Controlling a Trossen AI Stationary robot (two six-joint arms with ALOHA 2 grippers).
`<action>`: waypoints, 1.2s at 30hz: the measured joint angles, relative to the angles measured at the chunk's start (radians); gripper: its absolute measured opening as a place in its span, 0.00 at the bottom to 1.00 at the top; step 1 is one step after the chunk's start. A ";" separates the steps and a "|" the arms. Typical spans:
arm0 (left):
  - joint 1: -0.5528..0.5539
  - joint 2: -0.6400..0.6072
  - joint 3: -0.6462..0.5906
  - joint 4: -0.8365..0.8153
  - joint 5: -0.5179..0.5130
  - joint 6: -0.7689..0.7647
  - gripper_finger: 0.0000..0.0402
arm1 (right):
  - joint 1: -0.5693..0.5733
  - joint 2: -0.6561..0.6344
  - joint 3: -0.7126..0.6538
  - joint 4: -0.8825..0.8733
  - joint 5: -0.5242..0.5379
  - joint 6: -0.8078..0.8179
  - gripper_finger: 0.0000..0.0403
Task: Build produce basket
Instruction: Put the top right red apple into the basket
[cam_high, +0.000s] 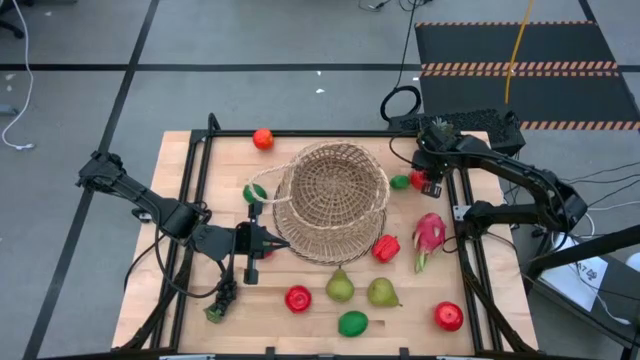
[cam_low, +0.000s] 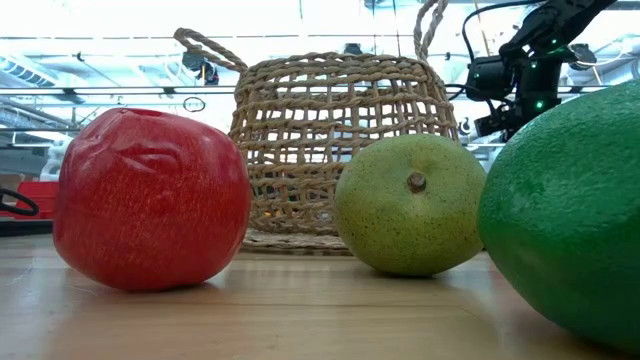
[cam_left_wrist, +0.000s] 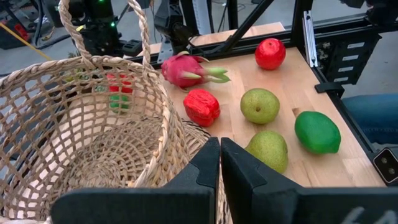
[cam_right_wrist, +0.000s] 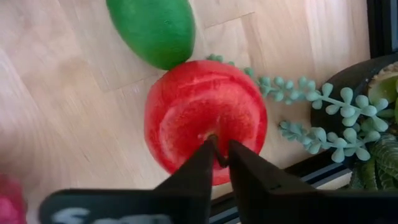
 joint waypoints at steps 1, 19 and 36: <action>0.000 0.000 0.000 0.000 0.000 0.000 0.05 | 0.007 0.000 0.000 0.000 0.000 -0.001 0.04; 0.000 0.000 0.000 0.050 0.000 0.025 0.05 | 0.215 -0.034 0.214 -0.241 0.081 0.437 0.01; 0.001 0.000 0.000 0.061 -0.009 0.027 0.05 | 0.783 -0.046 0.507 -0.508 0.078 0.941 0.01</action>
